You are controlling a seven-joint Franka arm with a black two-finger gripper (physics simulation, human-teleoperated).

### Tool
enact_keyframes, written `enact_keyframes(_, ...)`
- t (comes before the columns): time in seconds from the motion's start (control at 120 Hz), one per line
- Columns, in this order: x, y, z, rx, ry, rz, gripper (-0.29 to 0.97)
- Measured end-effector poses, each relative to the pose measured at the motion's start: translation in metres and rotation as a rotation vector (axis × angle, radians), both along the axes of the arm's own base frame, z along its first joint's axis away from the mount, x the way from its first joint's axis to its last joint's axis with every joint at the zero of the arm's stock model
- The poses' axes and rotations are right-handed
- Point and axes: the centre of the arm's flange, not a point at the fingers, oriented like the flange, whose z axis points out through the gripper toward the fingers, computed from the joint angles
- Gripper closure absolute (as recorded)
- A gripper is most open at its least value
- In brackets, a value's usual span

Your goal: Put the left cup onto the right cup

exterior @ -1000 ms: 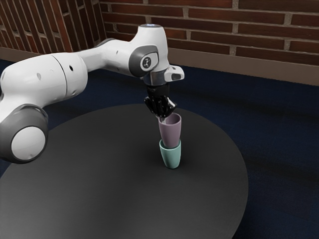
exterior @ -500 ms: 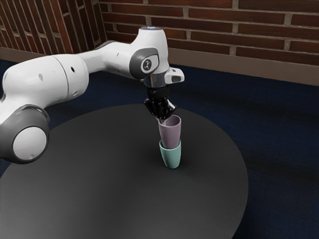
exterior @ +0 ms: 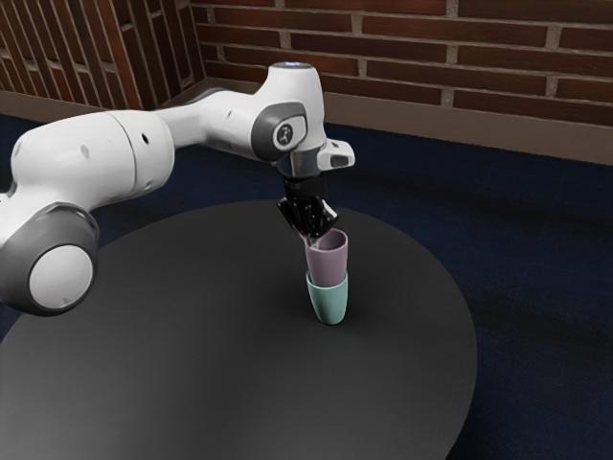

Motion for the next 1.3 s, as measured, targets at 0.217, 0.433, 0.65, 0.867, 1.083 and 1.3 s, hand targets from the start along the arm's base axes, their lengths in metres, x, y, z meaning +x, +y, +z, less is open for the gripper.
enact_keyframes(0.217, 0.001, -0.002, -0.001, -0.009, -0.006, 0.001, 0.44)
enact_keyframes(0.433, 0.000, -0.004, 0.006, -0.024, -0.019, 0.003, 0.16)
enact_keyframes(0.65, -0.006, -0.004, 0.038, -0.030, -0.056, 0.001, 0.06)
enact_keyframes(0.867, -0.019, -0.001, 0.080, -0.030, -0.095, 0.001, 0.02)
enact_keyframes(1.083, -0.046, 0.012, 0.141, -0.015, -0.130, 0.010, 0.01)
enact_keyframes(1.3, -0.085, 0.035, 0.199, 0.005, -0.139, 0.035, 0.00)
